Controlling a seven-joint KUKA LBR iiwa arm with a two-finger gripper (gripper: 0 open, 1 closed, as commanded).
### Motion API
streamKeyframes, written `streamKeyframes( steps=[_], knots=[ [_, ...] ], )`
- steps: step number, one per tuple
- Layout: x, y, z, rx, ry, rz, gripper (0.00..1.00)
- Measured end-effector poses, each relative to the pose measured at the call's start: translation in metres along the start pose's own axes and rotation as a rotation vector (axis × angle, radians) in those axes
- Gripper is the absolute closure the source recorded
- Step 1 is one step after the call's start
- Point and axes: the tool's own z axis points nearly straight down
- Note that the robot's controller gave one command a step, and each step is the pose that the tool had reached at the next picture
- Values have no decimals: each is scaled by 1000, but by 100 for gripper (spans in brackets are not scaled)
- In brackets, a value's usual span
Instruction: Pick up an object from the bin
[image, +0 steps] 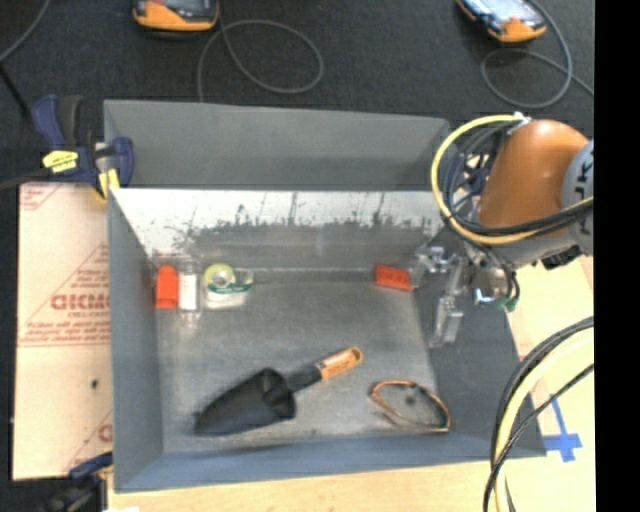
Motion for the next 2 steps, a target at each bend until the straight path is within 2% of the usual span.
streamKeyframes(
  steps=[1,2],
  knots=[
    [-2,0,-5,1,-8,-2,0],
    [8,11,23,3,-13,-66,0]
  ],
)
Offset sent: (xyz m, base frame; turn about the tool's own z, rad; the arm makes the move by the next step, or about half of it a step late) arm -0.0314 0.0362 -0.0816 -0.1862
